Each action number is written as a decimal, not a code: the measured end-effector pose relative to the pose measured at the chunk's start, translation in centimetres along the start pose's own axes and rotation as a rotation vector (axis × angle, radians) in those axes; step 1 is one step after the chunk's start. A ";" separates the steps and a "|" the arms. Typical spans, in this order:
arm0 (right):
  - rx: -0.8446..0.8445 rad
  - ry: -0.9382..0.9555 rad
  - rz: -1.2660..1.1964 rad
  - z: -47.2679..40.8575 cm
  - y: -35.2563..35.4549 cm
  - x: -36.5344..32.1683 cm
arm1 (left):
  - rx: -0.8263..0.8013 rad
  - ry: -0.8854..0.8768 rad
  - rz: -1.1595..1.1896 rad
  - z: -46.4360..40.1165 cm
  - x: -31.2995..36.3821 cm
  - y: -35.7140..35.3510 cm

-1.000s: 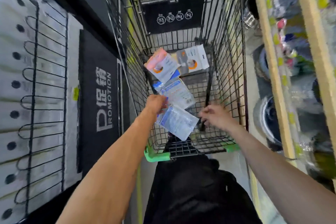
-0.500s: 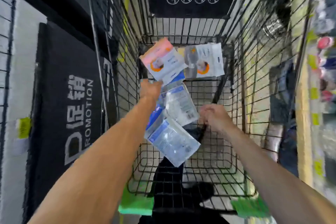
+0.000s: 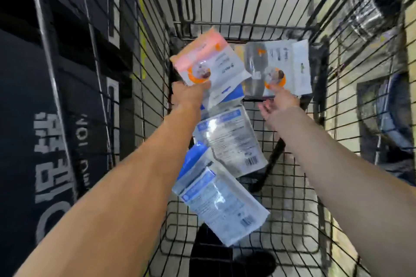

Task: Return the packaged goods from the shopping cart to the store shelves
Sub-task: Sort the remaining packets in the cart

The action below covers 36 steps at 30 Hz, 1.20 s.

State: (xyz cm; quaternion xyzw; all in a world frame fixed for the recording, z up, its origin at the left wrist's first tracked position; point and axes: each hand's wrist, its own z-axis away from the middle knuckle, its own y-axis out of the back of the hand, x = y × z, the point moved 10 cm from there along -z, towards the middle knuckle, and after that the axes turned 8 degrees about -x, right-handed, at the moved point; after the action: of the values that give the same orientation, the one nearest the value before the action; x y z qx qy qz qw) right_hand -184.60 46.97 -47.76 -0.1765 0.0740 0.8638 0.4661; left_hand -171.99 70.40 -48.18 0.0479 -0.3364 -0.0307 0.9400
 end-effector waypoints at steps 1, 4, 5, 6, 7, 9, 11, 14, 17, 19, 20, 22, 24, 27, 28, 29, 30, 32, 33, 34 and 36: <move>0.012 -0.012 -0.028 -0.6 0.1 0.0 | 0.010 0.007 0.026 0.7 0.3 -0.3; -0.023 0.073 -0.151 -1.7 -0.4 -1.0 | 0.042 -0.060 0.076 1.3 1.0 -1.3; -0.063 0.113 -0.178 -1.9 -0.9 -1.4 | 0.048 -0.068 0.117 1.7 1.1 -1.5; -0.083 0.148 -0.154 -2.4 -1.0 -2.2 | 0.050 -0.068 0.165 1.8 1.0 -1.9; -0.090 0.175 -0.117 -2.7 -1.1 -2.8 | 0.030 -0.049 0.210 2.0 0.8 -2.5; -0.030 0.217 -0.013 -2.7 -0.3 -4.2 | -0.016 -0.022 0.280 2.8 0.6 -3.6; 0.129 0.357 0.094 -0.7 1.6 -6.8 | 0.015 -0.069 0.257 4.0 1.6 -3.6; 0.190 0.703 0.184 5.3 2.9 -10.7 | 0.116 -0.246 0.189 5.5 4.4 -2.3; 0.114 0.913 0.328 12.7 3.5 -12.1 | 0.154 -0.386 0.075 9.3 7.4 -1.3; 0.099 0.964 0.407 17.2 4.7 -12.0 | 0.177 -0.491 -0.130 12.2 10.1 -1.1; 0.080 0.979 0.445 19.4 5.4 -11.8 | 0.174 -0.532 -0.230 13.8 11.7 -1.2; -0.007 0.978 0.501 23.3 6.8 -11.2 | 0.140 -0.651 -0.360 18.2 15.8 -1.8; -0.104 0.967 0.548 27.0 8.7 -10.9 | 0.071 -0.787 -0.471 23.3 20.1 -3.0; -0.180 0.947 0.608 31.7 11.6 -10.9 | -0.139 -0.839 -0.589 29.1 23.8 -5.9; -0.188 0.989 0.642 34.1 12.3 -11.7 | -0.232 -0.844 -0.610 31.2 25.1 -7.1; -0.195 1.038 0.685 36.2 13.1 -12.5 | -0.335 -0.858 -0.650 33.9 25.9 -8.4; -0.210 1.087 0.713 39.0 13.9 -13.4 | -0.440 -0.889 -0.709 37.5 26.8 -9.8; -0.247 1.193 0.754 43.2 14.9 -15.0 | -0.651 -0.934 -0.818 43.5 27.8 -12.7; -0.249 1.246 0.772 45.4 15.6 -15.8 | -0.745 -0.954 -0.865 46.7 28.1 -14.2; -0.248 1.276 0.794 47.3 16.1 -16.4 | -0.834 -0.970 -0.902 49.7 28.0 -15.6; -0.253 1.304 0.797 50.8 17.4 -17.1 | -0.994 -0.985 -0.915 55.0 27.5 -18.7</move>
State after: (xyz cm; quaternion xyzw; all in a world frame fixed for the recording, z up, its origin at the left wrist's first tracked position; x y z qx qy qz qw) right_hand -202.41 38.86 5.12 -0.6613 0.2920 0.6897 -0.0414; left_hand -186.22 45.57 9.34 -0.2591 -0.6033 -0.5717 0.4920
